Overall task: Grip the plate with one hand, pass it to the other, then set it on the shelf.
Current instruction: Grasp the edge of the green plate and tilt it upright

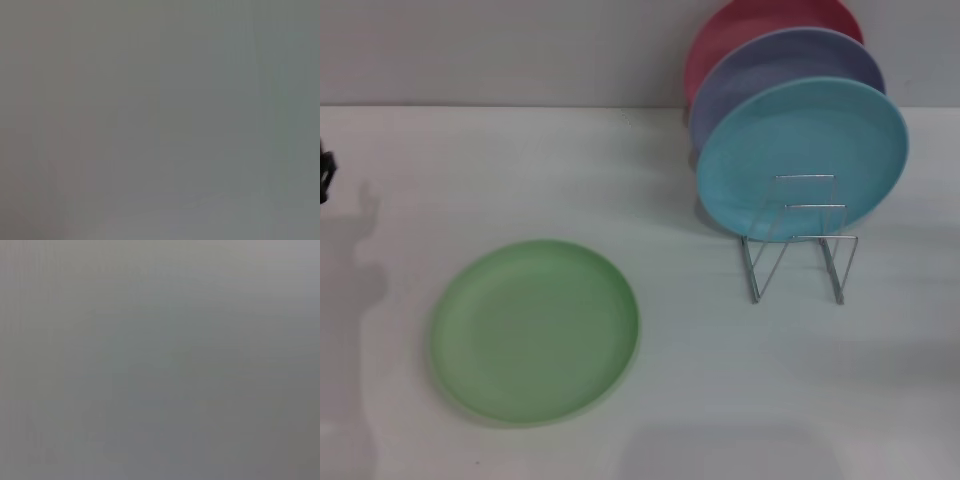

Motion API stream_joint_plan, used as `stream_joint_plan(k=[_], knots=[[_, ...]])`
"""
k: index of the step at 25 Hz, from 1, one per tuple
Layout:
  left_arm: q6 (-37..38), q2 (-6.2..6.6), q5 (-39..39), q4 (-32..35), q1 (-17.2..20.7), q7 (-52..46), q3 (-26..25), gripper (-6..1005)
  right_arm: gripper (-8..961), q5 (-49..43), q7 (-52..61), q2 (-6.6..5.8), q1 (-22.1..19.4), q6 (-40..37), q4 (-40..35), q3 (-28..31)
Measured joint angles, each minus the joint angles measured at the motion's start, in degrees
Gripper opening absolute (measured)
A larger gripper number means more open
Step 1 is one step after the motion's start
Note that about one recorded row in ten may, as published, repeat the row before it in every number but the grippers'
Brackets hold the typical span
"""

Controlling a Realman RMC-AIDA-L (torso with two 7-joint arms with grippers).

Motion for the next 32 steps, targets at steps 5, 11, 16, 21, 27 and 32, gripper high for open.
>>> stream_joint_plan(k=[5,11,16,21,27,32], knots=[[-17.54,0.78,0.4,12.6,1.19,0.36,-7.21,829,726,0.0,0.17,0.0,0.03,-1.05,0.03,0.0],[-45.36,2.05,1.72,26.74,1.29,0.75,-17.16,828,726,0.0,0.43,0.09,-0.47,-1.27,0.08,0.0],[-70.62,1.18,2.58,35.05,0.62,4.54,-30.65,828,726,0.0,0.46,0.15,-0.54,-1.57,0.14,0.0],[-89.4,0.82,3.33,38.3,-0.62,5.79,-40.78,828,726,0.0,0.48,0.11,-0.55,-2.4,0.14,0.0],[-109.31,0.94,15.31,41.94,-3.06,-0.35,-47.55,828,727,0.0,0.48,-0.02,-0.32,-2.56,-0.11,0.0],[-118.43,0.17,23.72,46.75,-3.6,-6.68,-47.14,827,727,0.0,0.48,-0.1,-0.07,-2.57,-0.24,0.0]])
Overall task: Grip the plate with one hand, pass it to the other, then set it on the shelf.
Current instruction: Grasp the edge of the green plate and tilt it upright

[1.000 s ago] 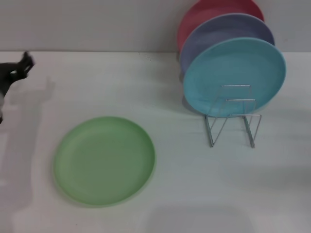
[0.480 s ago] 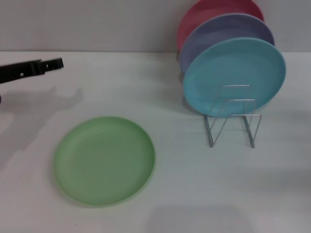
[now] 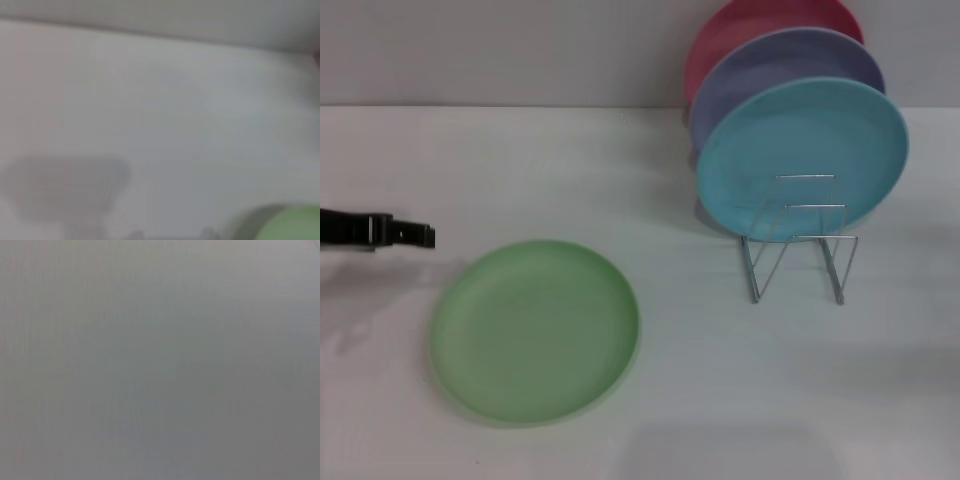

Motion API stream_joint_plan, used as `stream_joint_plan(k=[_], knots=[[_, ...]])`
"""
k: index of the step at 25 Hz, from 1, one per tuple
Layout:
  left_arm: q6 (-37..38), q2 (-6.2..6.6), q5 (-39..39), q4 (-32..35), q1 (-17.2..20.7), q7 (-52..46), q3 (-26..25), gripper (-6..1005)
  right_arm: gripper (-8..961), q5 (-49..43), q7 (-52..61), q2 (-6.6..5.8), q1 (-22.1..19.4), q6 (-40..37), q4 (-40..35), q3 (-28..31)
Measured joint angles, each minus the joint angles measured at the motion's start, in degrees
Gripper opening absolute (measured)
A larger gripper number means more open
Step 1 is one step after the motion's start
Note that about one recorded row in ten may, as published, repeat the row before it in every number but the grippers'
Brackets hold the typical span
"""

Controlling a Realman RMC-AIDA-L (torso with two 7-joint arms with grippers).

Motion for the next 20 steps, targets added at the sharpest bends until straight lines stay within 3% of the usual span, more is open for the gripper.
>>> stream_joint_plan(k=[7,20], knots=[[-6.82,-0.1,3.66,2.47,-0.86,-7.14,4.61,827,727,0.0,-0.24,-0.13,0.72,-0.12,-0.11,0.0],[-7.37,-0.32,8.51,2.0,-1.73,-17.27,13.19,826,726,0.03,-0.09,-0.95,1.6,-0.28,-1.83,0.0]])
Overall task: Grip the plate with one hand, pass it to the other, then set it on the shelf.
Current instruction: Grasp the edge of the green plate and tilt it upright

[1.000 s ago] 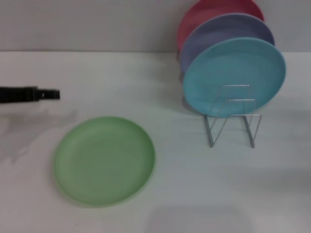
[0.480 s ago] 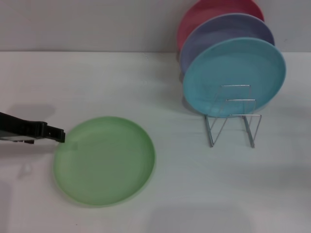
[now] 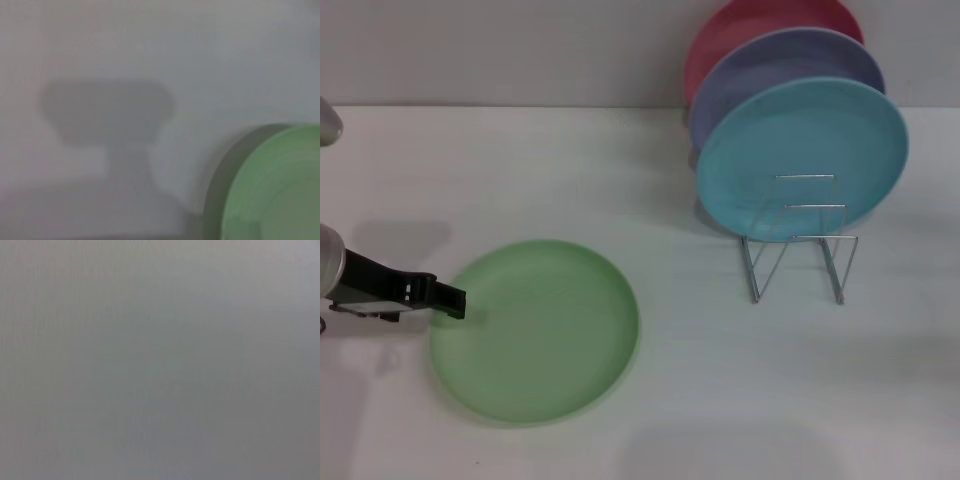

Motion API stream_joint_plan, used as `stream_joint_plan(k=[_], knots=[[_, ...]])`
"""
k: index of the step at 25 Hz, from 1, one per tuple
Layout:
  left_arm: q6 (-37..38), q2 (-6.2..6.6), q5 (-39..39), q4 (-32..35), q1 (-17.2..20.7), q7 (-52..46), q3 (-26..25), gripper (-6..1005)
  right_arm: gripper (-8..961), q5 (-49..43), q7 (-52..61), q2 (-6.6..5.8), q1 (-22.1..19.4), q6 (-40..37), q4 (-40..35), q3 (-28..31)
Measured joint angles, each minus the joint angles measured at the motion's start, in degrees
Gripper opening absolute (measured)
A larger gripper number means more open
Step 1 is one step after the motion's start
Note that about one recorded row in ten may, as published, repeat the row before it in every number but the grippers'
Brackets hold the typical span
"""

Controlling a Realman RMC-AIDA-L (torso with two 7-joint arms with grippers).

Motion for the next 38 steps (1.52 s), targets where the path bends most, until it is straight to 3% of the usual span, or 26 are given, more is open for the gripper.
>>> stream_joint_plan(k=[24,38], knots=[[2.18,-0.06,0.97,-4.88,-1.42,-0.88,3.78,825,726,0.05,-0.18,-0.3,0.56,0.03,0.0,0.0],[2.33,-0.04,3.01,-7.36,-2.82,-0.76,4.92,694,726,0.05,-0.01,-0.2,0.26,-1.06,-0.01,0.0]])
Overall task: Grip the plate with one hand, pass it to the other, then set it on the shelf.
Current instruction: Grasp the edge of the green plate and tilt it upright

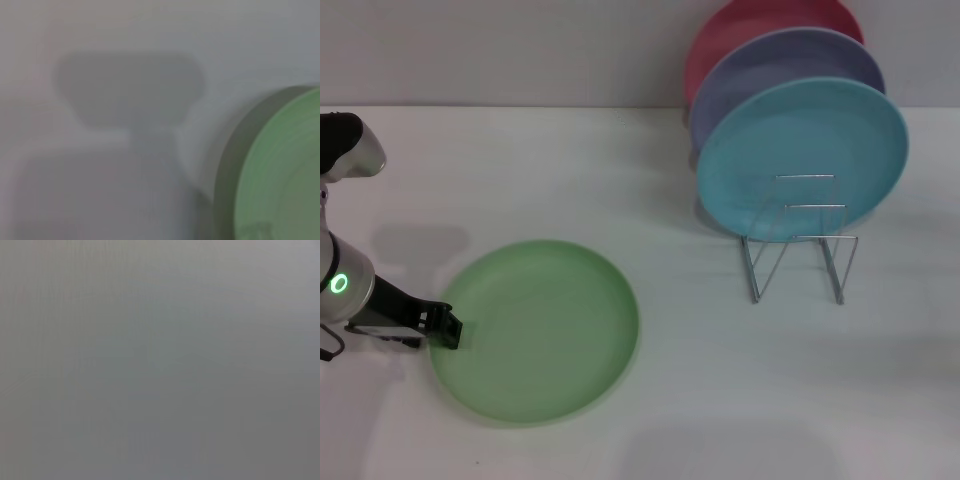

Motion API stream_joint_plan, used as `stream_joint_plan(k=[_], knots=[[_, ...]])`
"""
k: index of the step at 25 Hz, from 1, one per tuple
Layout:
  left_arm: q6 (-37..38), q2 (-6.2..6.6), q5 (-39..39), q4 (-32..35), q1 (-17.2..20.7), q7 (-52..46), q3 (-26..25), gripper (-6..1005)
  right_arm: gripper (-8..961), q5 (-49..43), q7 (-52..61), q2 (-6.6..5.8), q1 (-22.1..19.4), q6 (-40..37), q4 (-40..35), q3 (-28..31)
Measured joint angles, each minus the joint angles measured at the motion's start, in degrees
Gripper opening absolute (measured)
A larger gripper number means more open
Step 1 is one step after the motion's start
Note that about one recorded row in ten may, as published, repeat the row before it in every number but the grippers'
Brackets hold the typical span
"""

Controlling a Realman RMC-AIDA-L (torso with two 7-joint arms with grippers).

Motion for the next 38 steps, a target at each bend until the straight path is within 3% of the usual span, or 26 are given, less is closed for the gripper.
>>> stream_joint_plan(k=[2,5,10,21,27,38], knots=[[0.0,0.01,0.11,-0.13,-0.11,0.01,0.04,675,726,0.0,0.01,0.04,-0.09,-0.18,0.0,0.0],[-0.02,0.03,0.19,-0.14,-0.24,0.02,0.04,464,726,0.0,0.02,0.11,-0.14,-0.32,0.0,0.0],[-0.03,0.05,0.65,-0.14,-0.33,0.02,0.14,434,726,0.0,0.01,0.17,-0.14,-0.32,0.0,0.0],[-0.09,0.06,0.77,-0.14,-0.48,0.09,-0.08,231,727,0.0,0.08,0.18,-0.14,-0.32,0.0,0.0],[-0.06,0.13,0.46,-0.15,-0.56,0.76,-0.46,232,727,0.0,0.1,0.18,-0.15,-0.32,0.0,0.0],[-0.37,0.14,0.26,-0.15,-0.8,0.89,-0.66,70,727,0.0,0.1,0.29,-0.2,-0.31,0.0,0.08]])
